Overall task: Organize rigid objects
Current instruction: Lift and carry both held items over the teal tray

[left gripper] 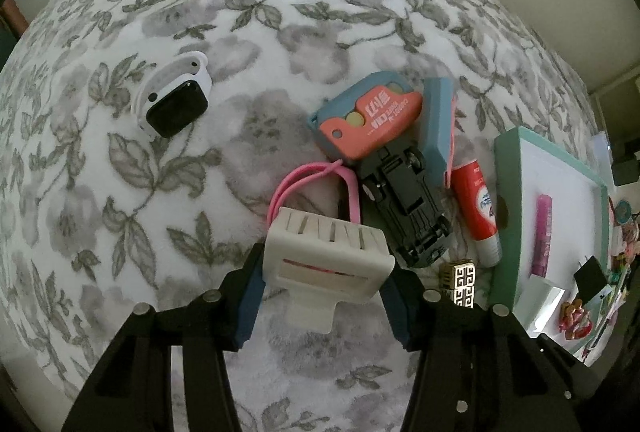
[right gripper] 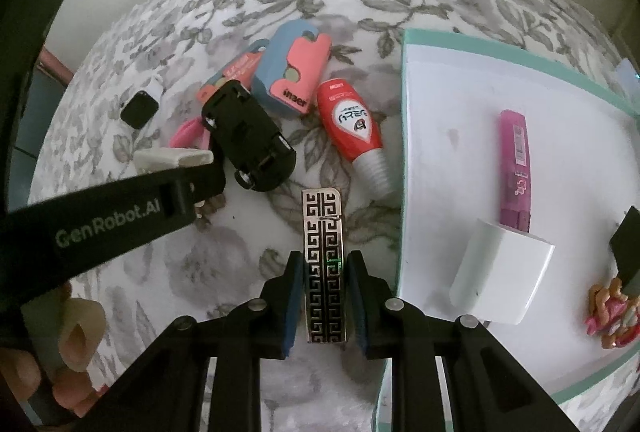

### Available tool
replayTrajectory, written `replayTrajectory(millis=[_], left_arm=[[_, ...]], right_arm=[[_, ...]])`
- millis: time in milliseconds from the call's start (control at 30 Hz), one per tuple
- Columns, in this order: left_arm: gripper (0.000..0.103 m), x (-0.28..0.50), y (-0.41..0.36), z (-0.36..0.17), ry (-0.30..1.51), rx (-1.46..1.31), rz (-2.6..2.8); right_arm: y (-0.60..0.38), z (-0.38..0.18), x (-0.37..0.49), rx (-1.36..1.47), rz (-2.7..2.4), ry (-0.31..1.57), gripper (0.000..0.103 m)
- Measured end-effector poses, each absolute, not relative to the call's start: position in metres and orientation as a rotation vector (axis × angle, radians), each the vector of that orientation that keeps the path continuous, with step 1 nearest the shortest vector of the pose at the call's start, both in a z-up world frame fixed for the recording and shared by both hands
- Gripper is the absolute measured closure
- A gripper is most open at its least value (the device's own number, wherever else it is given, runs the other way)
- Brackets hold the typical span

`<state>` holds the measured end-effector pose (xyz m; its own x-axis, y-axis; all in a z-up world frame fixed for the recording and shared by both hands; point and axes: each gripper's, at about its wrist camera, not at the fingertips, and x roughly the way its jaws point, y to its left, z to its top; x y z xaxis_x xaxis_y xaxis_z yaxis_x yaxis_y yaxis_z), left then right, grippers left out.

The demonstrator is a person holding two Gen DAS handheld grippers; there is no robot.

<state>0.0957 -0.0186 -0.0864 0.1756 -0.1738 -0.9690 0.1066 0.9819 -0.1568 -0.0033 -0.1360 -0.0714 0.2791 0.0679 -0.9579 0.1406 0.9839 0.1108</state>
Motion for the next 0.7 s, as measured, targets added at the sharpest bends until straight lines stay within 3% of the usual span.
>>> replayTrajectory(millis=[300, 700], left_arm=[[0.048, 0.092, -0.008, -0.052, 1.281, -0.11, -0.211], [0.048, 0.077, -0.006, 0.017, 1.077, -0.167, -0.242]], right_arm=[[-0.142, -0.063, -0.006, 0.231, -0.051, 1.266, 0.081], [-0.169, 0.007, -0.023, 0.281, -0.096, 1.06, 0.081]])
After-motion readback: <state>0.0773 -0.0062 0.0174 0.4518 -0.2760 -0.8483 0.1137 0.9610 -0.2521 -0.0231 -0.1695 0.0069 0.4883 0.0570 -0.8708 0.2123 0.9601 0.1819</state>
